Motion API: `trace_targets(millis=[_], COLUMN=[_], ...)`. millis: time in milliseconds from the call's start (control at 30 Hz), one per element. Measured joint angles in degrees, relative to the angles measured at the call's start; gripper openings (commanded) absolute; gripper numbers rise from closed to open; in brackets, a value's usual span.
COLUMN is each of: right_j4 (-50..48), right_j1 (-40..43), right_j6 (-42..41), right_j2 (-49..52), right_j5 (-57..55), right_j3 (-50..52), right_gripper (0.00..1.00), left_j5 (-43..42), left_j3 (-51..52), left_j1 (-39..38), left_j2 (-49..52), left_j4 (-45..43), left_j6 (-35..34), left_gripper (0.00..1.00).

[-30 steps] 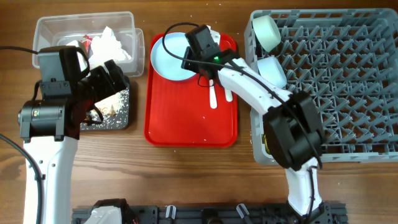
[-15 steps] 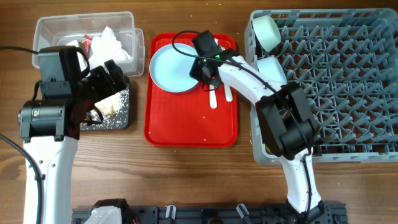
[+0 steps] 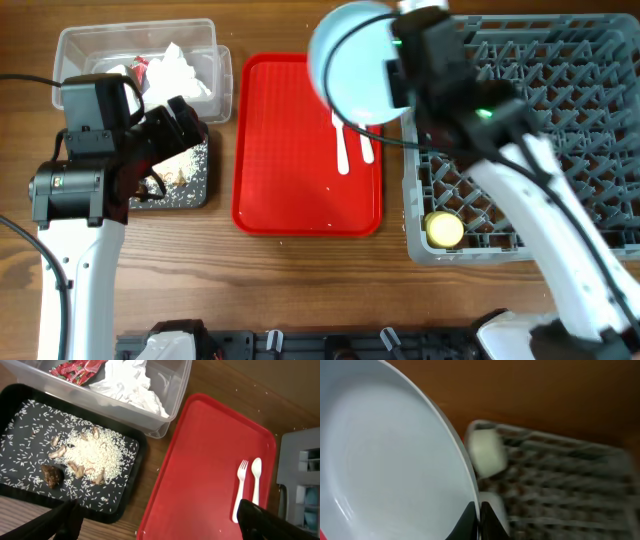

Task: Sort waste into correct bins and load items into the dishwasher rack
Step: 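Stand the plate upright in the dish rack with the right gripper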

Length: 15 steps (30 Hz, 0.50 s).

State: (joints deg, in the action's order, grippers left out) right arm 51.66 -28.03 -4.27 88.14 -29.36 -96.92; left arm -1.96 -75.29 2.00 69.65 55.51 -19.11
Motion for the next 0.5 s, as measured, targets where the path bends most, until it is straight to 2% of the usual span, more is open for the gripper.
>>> trace_targets(millis=[100, 267, 367, 500], right_j4=[0.24, -3.08, -5.81, -5.84], right_j1=[5.51, 17.79, 22.95, 25.44], right_j6=[7.43, 15.13, 22.25, 25.22], right_j2=[-0.74, 1.64, 7.26, 15.23], right_j5=[-7.41, -10.97, -11.61, -12.31], right_j3=[-0.04, -0.02, -0.02, 0.02], right_gripper=[0.04, 0.04, 0.04, 0.04], left_j5=[0.00, 0.00, 0.00, 0.00], left_j3=[0.00, 0.00, 0.00, 0.00], left_j1=[0.00, 0.00, 0.00, 0.00], left_j2=[0.00, 0.00, 0.00, 0.00], left_j4=[-0.02, -0.09, -0.02, -0.02], left_j6=[0.00, 0.00, 0.00, 0.00], left_gripper=[1.00, 1.00, 1.00, 1.00])
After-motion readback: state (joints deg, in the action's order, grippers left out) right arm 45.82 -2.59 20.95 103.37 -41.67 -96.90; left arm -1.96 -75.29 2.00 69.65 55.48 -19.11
